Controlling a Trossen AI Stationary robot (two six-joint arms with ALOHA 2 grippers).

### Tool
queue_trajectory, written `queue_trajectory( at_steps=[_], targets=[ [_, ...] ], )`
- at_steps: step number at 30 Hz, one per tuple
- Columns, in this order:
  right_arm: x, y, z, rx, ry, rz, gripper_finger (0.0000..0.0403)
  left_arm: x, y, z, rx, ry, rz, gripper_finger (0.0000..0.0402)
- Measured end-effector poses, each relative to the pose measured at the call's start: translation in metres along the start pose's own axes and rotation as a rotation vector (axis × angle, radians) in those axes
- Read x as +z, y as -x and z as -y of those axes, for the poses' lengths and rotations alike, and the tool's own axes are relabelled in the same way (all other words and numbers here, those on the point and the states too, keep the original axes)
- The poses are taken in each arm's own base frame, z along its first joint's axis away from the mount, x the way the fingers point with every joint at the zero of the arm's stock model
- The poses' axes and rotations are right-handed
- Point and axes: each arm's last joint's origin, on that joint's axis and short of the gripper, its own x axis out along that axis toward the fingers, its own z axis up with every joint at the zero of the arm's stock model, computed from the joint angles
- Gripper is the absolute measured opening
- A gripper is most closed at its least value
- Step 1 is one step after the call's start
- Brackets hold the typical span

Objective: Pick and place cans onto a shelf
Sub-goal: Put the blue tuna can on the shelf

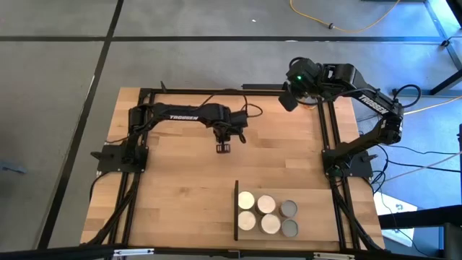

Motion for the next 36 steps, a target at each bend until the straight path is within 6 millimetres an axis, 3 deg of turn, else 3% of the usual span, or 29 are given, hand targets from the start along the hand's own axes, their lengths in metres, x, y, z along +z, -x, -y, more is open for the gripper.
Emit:
queue_trajectory(
  at_steps=[11,16,29,32,36],
  targets=[
    [0.0,0.0,-0.001,0.046,0.056,-0.011,0.0013,0.008,0.059,-0.019,0.014,0.129,0.056,0.0003],
    [-0.001,0.001,-0.004,0.121,0.129,-0.018,0.0013,-0.005,0.1,-0.026,0.065,0.148,0.118,0.0001],
    [0.011,0.003,-0.027,0.34,0.172,0.086,0.0013,-0.086,0.228,-0.026,0.084,0.204,0.411,0.0],
    [0.017,-0.006,-0.046,0.393,0.179,0.091,0.001,-0.108,0.242,-0.023,0.084,0.199,0.447,0.0],
    [0.028,-0.022,-0.08,0.496,0.206,0.131,0.0004,-0.139,0.243,-0.018,0.078,0.213,0.447,0.0]
  ],
)
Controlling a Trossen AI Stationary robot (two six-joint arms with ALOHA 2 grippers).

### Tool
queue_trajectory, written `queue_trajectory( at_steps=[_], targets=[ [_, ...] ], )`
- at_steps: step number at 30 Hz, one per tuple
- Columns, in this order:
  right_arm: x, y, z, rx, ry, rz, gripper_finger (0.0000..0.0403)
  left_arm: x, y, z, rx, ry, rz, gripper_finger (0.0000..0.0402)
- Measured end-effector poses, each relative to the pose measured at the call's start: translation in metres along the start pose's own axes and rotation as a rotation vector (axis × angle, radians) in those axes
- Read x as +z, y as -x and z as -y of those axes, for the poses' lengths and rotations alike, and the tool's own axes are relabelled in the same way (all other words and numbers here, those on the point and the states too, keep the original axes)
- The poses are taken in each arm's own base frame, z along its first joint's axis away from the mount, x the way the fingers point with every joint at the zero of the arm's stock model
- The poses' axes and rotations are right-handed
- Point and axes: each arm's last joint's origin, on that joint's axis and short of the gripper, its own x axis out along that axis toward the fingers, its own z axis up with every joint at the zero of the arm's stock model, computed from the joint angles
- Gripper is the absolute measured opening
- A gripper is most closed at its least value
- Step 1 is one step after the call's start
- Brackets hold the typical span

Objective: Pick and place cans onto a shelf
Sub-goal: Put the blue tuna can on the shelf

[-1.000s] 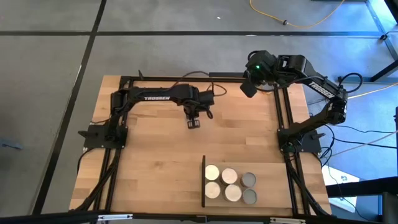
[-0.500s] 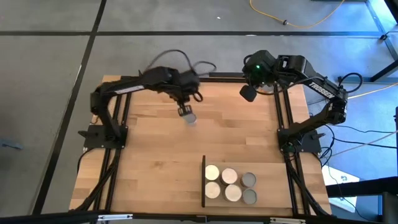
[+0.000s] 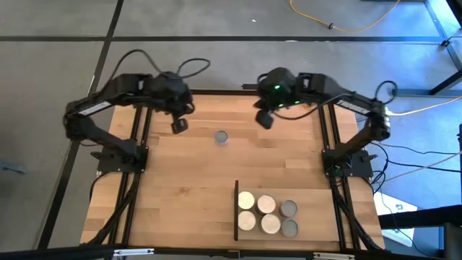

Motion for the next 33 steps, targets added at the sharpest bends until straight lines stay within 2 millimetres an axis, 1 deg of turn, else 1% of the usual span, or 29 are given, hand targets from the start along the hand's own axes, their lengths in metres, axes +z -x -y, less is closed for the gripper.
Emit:
queue_trajectory(
  at_steps=[3,6,11,16,20,24,30,33],
  targets=[
    [0.009,-0.022,-0.016,0.094,0.027,0.026,0.0007,-0.025,0.007,0.001,-0.01,0.028,-0.005,0.0],
    [0.014,-0.041,-0.03,0.127,0.084,0.005,0.0011,-0.048,0.009,0.003,-0.022,0.066,-0.007,0.0],
    [0.009,-0.078,-0.048,0.148,0.217,-0.077,0.001,-0.081,0.01,0.007,-0.053,0.126,0.013,0.0],
    [0.004,-0.109,-0.059,0.156,0.264,-0.129,0.0014,-0.102,0.006,0.009,-0.064,0.192,0.018,0.0],
    [0.0,-0.127,-0.061,0.18,0.342,-0.158,0.0023,-0.111,0.005,0.011,-0.071,0.208,0.013,0.0],
    [-0.002,-0.144,-0.063,0.188,0.397,-0.169,0.004,-0.113,0.004,0.013,-0.086,0.195,0.014,0.0],
    [-0.009,-0.171,-0.066,0.2,0.494,-0.202,0.0078,-0.112,0.005,0.015,-0.097,0.189,0.027,0.0],
    [-0.01,-0.182,-0.067,0.205,0.549,-0.193,0.0086,-0.111,0.005,0.015,-0.096,0.198,0.026,0.0]
  ],
)
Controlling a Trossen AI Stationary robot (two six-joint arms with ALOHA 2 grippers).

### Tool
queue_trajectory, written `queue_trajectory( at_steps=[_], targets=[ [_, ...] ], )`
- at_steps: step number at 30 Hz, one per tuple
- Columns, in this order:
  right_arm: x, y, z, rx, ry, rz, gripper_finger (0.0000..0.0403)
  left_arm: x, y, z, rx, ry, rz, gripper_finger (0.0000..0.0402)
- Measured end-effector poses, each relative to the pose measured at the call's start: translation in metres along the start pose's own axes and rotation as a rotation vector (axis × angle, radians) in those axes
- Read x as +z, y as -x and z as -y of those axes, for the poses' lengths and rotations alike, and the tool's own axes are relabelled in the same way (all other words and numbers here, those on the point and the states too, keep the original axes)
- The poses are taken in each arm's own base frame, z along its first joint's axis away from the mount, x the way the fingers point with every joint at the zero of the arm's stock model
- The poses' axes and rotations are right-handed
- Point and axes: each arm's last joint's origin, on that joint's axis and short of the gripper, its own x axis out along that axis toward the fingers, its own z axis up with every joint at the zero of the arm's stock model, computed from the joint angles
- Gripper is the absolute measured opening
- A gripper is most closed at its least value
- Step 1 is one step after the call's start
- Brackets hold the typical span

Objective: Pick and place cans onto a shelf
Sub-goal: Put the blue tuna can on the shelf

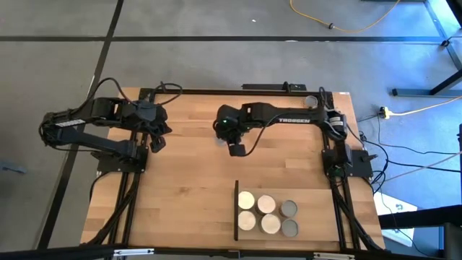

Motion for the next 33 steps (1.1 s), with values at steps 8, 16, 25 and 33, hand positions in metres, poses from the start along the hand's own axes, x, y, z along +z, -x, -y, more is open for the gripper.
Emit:
queue_trajectory(
  at_steps=[8,16,25,33],
  targets=[
    [-0.006,-0.039,0.002,0.014,0.048,-0.067,0.0088,0.0,0.0,0.0,0.0,0.012,0.0,0.0],
    [-0.015,-0.078,0.001,0.03,0.048,-0.138,0.0088,0.0,0.0,0.0,0.0,0.012,0.0,0.0],
    [-0.023,-0.092,0.013,0.016,0.023,-0.152,0.0088,0.0,0.0,0.0,0.0,0.012,0.0,0.0],
    [-0.026,-0.092,0.026,0.022,-0.006,-0.123,0.0088,0.0,0.0,0.0,0.0,0.012,-0.001,0.0]
  ],
)
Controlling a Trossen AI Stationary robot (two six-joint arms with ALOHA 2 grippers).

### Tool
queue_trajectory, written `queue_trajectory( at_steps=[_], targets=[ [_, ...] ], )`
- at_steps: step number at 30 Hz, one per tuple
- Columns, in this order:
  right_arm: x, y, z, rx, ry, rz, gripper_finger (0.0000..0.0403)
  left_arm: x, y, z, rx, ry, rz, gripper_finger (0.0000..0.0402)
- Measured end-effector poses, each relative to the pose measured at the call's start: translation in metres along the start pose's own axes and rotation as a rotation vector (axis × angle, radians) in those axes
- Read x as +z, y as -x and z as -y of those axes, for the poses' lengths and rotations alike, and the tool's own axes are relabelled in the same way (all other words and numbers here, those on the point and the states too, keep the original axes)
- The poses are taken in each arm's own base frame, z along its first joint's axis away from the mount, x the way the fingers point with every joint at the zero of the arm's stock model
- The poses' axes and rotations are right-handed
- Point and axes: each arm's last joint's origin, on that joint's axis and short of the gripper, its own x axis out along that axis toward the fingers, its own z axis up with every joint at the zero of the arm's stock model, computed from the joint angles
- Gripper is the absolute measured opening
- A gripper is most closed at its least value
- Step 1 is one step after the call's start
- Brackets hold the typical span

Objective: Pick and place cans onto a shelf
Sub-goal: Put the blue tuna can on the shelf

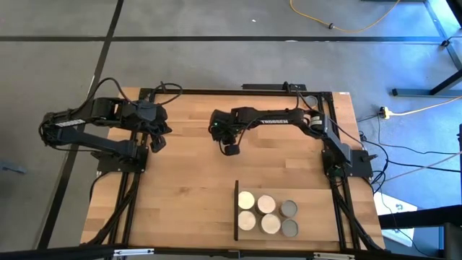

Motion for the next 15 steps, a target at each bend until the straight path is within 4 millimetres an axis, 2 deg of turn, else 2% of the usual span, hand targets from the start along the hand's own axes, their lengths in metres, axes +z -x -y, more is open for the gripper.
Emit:
queue_trajectory(
  at_steps=[15],
  targets=[
    [-0.0009,-0.0018,-0.0017,0.052,-0.004,0.018,0.0088,0.0,0.0,-0.0001,0.002,0.0,0.0,0.0]
  ],
)
